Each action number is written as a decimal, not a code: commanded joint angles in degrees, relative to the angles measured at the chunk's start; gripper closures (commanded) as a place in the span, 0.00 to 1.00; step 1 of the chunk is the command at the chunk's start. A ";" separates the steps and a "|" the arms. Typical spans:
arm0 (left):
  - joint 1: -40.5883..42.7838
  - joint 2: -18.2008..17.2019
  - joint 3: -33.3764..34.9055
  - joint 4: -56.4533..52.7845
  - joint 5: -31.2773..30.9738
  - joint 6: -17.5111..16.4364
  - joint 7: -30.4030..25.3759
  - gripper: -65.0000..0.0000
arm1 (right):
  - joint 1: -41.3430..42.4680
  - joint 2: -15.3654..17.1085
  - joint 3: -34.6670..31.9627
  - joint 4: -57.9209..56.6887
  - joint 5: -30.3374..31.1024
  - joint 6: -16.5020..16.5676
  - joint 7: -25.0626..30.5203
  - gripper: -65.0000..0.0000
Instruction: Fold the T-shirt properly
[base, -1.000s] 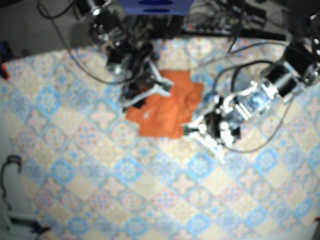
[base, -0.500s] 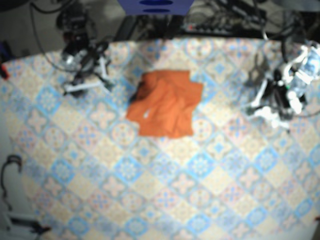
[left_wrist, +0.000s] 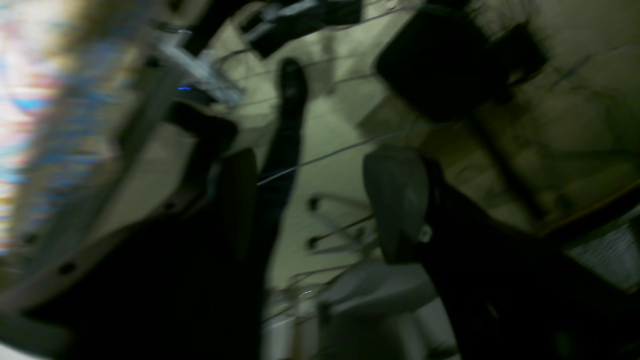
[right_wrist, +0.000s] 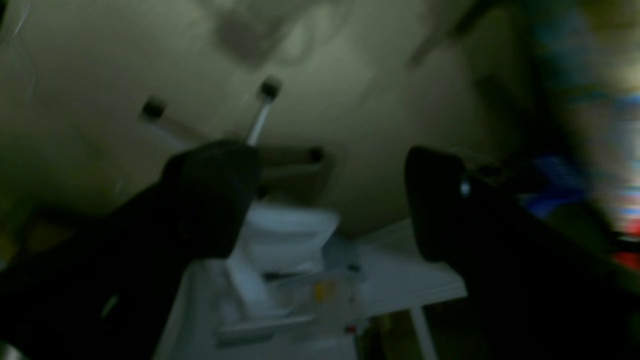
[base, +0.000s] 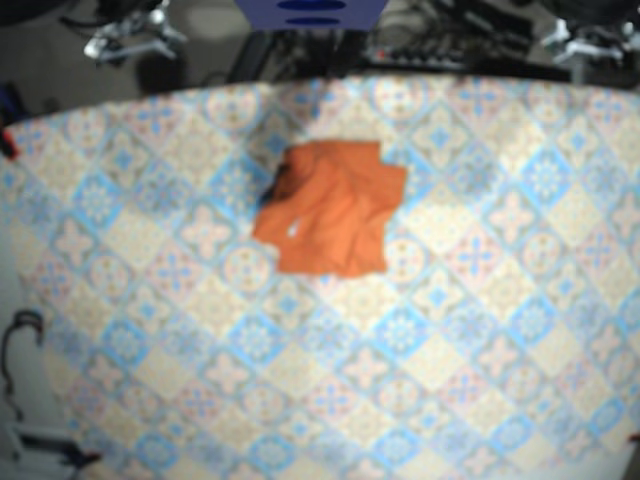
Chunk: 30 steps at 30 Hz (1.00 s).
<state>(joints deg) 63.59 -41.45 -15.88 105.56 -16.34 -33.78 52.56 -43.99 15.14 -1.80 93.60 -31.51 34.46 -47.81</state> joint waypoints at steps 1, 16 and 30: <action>0.54 0.70 0.80 -1.78 0.12 0.24 -2.14 0.44 | -0.36 0.20 0.09 -1.69 -0.19 -0.04 1.44 0.25; -51.07 26.46 29.73 -86.35 20.16 0.59 -31.76 0.44 | 26.10 -10.34 -3.25 -78.44 15.64 -0.13 36.60 0.25; -58.98 34.20 17.51 -86.61 7.94 17.47 -40.99 0.44 | 28.47 -14.56 12.13 -84.59 53.35 -11.82 55.68 0.25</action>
<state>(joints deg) 5.34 -6.87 1.76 18.52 -8.08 -16.23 12.43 -14.61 0.64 10.26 9.15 22.17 22.46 7.90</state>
